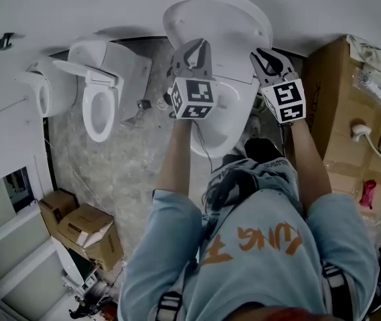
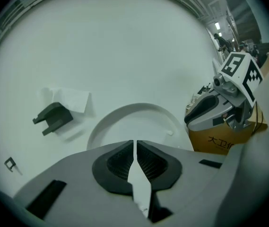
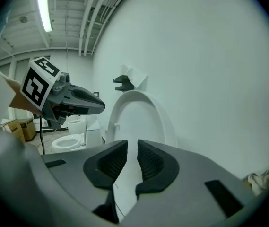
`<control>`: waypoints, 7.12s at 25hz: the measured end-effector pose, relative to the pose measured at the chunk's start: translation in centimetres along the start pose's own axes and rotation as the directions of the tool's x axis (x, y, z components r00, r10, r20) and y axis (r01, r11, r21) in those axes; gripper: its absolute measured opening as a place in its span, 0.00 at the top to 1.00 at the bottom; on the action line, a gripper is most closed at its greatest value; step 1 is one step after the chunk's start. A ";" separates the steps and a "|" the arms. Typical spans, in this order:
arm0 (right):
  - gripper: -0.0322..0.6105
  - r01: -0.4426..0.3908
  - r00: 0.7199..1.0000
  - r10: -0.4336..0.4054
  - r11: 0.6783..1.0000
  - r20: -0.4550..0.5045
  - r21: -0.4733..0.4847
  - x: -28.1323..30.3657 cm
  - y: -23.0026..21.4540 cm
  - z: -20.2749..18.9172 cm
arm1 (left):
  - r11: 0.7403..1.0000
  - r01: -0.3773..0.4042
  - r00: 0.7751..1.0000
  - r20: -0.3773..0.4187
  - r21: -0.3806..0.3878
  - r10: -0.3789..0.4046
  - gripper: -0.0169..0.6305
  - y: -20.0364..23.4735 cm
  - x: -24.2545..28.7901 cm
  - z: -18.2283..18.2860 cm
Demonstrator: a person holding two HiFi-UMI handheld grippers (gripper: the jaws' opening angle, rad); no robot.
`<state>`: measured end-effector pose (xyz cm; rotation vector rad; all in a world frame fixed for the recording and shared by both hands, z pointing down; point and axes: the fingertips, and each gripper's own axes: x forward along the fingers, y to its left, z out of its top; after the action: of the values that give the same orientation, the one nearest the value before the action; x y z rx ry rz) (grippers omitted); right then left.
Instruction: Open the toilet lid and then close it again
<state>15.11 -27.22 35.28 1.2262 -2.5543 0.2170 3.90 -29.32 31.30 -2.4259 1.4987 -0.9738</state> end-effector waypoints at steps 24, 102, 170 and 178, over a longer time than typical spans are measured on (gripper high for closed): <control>0.55 0.025 1.000 -0.024 0.991 0.005 -0.133 6.1 -7.7 7.9 | 0.863 0.240 0.969 -0.160 0.444 -0.187 0.62 4.7 11.3 7.2; 0.51 -0.795 0.593 0.401 0.427 -0.698 -0.430 -11.0 34.1 -21.6 | 0.670 0.587 0.799 -0.456 0.453 -0.392 0.52 -17.3 -25.3 -30.6; 0.91 -0.697 0.672 0.420 0.637 -0.610 -0.329 -4.6 41.4 -34.3 | 0.926 0.083 0.880 -0.410 -0.369 -0.242 0.93 -23.4 -23.6 -45.5; 0.93 -0.538 0.768 0.423 0.833 -0.481 -0.127 -6.0 40.4 -24.5 | 0.826 -0.242 0.933 -0.354 -0.509 0.055 0.93 -12.7 -29.0 -38.7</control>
<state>-7.92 8.82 56.14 0.3376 -2.3436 0.2263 -17.70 9.77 53.81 -2.5160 2.3339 -1.0675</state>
